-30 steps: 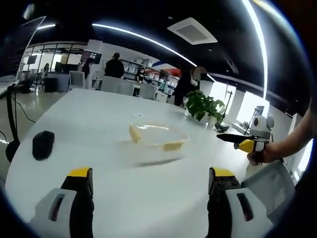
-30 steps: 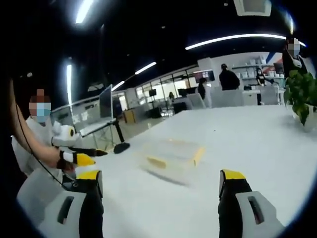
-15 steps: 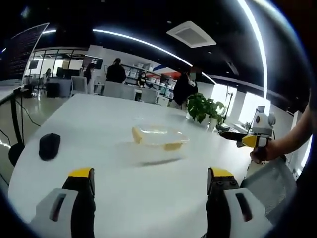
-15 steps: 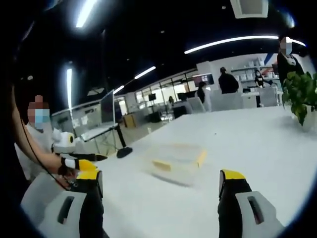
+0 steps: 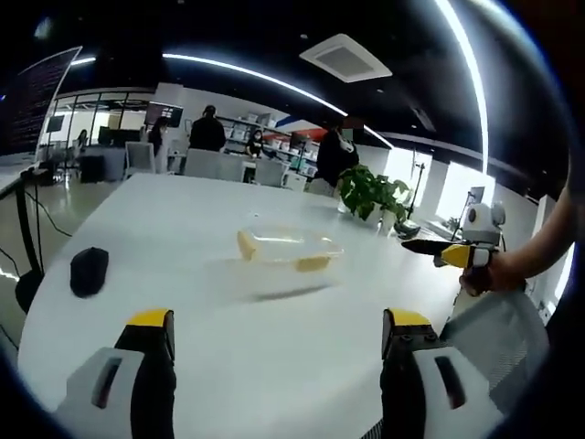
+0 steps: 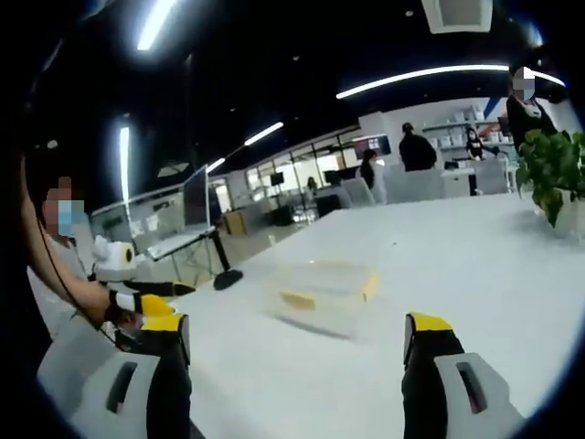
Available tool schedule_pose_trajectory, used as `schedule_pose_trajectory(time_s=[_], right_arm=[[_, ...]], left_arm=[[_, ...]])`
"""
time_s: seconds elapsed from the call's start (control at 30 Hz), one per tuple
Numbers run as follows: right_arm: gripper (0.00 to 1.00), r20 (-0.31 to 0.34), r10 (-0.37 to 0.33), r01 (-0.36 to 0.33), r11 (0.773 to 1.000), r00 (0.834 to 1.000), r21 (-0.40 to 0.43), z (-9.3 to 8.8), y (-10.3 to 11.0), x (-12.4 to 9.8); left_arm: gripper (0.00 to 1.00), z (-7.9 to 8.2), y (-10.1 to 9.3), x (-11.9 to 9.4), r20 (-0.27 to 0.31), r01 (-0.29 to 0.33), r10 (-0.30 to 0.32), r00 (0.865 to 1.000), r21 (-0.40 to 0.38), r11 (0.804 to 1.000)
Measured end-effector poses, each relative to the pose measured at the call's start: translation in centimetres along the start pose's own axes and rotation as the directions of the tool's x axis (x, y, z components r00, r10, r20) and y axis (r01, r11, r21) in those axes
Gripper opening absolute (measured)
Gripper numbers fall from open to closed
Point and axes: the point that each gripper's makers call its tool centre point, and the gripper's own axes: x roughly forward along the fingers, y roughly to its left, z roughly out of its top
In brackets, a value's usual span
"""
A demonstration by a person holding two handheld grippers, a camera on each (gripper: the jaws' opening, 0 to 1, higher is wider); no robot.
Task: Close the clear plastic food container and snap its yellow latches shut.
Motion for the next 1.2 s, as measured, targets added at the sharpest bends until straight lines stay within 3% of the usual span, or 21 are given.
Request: schedule_pose_trajectory(time_s=[1.2], right_arm=[[0.95, -0.013, -0.027, 0.026, 1.000, 1.000, -0.002, -0.36, 0.50, -0.53]], left_arm=[[0.92, -0.66, -0.59, -1.02, -0.039, 0.021, -0.019, 0.999, 0.048, 0.999]])
